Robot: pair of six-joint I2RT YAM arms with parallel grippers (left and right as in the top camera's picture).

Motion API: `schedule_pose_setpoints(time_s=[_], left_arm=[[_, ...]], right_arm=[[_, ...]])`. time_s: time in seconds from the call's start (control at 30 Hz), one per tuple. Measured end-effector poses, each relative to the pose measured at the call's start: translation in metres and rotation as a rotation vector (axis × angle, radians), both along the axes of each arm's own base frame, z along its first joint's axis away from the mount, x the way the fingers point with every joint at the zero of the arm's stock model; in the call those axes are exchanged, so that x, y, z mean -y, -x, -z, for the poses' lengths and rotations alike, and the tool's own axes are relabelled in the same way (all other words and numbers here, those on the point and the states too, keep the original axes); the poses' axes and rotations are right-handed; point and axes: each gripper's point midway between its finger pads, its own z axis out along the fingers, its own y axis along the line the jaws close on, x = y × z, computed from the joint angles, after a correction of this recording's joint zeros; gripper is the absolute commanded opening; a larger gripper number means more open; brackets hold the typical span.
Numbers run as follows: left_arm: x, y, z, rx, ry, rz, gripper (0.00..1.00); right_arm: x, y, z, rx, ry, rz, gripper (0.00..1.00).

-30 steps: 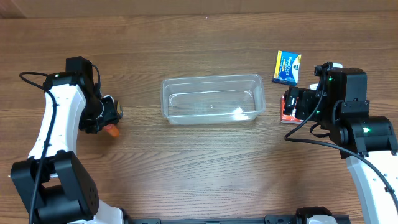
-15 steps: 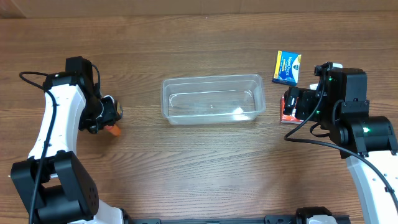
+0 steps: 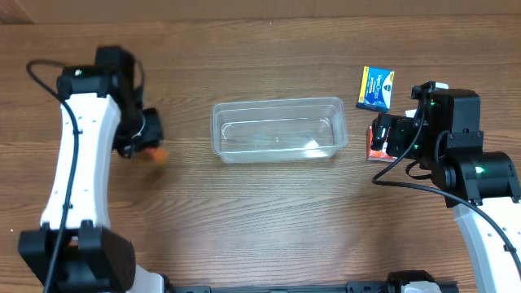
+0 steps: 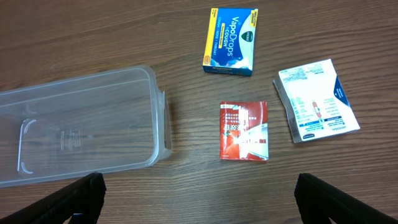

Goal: Pack container
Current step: 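Carry the Redoxon tube into the container's left end and release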

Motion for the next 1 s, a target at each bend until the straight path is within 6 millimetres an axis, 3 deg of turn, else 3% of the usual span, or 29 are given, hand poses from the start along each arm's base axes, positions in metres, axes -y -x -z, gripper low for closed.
schedule_pose_setpoints(time_s=[0.03, 0.17, 0.23, 0.33, 0.47, 0.73, 1.0], left_arm=[[0.020, -0.012, -0.027, 0.097, 0.004, 0.054, 0.04], [0.061, -0.032, -0.068, 0.278, 0.021, 0.161, 0.04], [0.085, -0.044, -0.079, 0.358, 0.040, 0.213, 0.04], [0.107, -0.053, -0.079, 0.393, 0.057, 0.261, 0.04], [0.121, -0.066, -0.058, 0.356, 0.070, 0.282, 0.04], [0.132, -0.081, 0.013, 0.177, 0.054, 0.296, 0.04], [0.147, -0.081, 0.047, 0.097, 0.048, 0.328, 0.07]], right_arm=[[0.000, 0.000, 0.000, 0.000, 0.000, 0.001, 1.00], [0.000, 0.000, 0.000, 0.000, 0.000, 0.001, 1.00], [0.000, 0.000, 0.000, 0.000, 0.000, 0.001, 1.00], [0.000, 0.000, 0.000, 0.000, 0.000, 0.001, 1.00], [0.000, 0.000, 0.000, 0.000, 0.000, 0.001, 1.00], [0.000, 0.000, 0.000, 0.000, 0.000, 0.001, 1.00], [0.000, 0.000, 0.000, -0.001, 0.000, 0.001, 1.00]])
